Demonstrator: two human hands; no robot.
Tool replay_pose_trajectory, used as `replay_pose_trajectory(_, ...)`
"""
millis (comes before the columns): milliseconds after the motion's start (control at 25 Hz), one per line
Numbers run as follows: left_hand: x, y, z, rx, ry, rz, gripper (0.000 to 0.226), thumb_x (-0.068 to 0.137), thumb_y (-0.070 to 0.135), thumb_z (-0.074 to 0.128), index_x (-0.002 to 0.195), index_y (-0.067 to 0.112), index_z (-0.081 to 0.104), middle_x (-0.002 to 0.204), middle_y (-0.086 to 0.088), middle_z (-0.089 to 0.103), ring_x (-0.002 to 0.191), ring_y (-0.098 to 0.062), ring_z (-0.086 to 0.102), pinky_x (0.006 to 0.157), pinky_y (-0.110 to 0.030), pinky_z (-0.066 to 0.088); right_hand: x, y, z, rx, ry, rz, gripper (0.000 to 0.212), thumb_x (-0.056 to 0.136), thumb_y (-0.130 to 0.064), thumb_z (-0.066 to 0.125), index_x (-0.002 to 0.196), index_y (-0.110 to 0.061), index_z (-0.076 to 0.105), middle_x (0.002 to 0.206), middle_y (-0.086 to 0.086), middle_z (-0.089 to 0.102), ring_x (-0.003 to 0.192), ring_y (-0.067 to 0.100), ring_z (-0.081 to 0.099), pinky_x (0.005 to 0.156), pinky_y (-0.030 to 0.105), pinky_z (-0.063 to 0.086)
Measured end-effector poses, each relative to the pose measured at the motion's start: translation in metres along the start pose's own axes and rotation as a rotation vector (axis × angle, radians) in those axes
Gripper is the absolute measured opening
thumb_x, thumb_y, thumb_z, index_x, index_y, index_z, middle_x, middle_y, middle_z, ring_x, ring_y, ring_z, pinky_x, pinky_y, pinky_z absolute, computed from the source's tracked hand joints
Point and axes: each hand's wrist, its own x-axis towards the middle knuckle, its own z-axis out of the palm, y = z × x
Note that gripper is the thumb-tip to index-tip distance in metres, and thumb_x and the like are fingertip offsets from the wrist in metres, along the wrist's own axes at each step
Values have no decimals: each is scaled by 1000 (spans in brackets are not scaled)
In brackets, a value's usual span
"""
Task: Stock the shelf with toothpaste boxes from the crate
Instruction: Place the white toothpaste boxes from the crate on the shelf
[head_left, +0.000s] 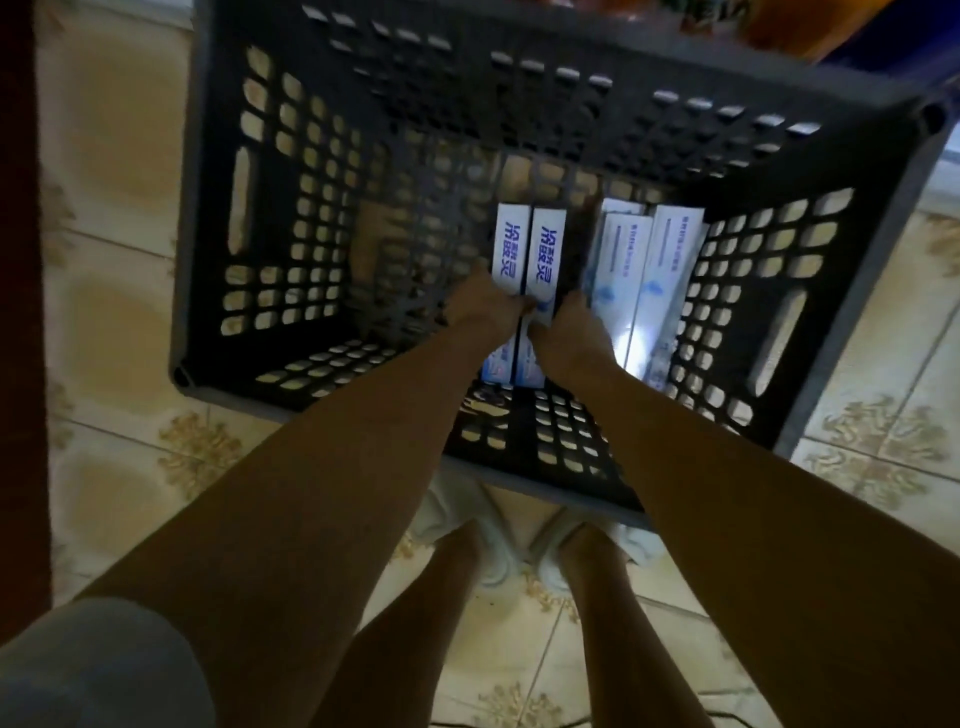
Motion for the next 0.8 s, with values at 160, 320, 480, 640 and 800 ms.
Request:
replay_pose_trajectory(160,11,-8,5,-28,-5,33,57,77,19,82,125,5,52,126,-15,63,111,-30,62,89,-39,53,16,4,15,-16,19,7,46,99,-31,49,136,-8,35,128,20,57,113,38,59,92,47,50)
replay_pose_trajectory(320,12,-16,-6,-129,-87,80,48,84,12,75,125,3,53,127,-15,63,111,-26,62,86,-34,52,21,4,26,0,34,-13,55,92,-29,62,136,-9,36,128,18,56,114,36,58,92,45,51)
replay_pose_trajectory(480,-1,-15,-28,-277,-225,-7,34,92,14,65,123,9,53,120,-6,64,102,-17,62,74,-31,55,12,4,23,235,-8,14,65,83,-26,73,134,-15,34,133,12,51,117,29,56,92,48,53)
replay_pose_trajectory(640,-28,-5,-56,-494,-386,-124,18,95,17,61,113,19,61,112,0,68,102,-19,66,76,-39,57,-14,-12,-4,481,-38,-73,67,82,-11,75,128,-10,27,112,-8,50,105,9,51,73,20,51)
replay_pose_trajectory(800,-60,12,-89,-646,-472,-155,33,93,13,63,125,8,59,119,-13,69,111,-33,65,90,-52,55,-49,-39,-33,307,-82,-201,75,71,-19,85,125,-14,33,115,-6,55,112,18,56,87,40,55)
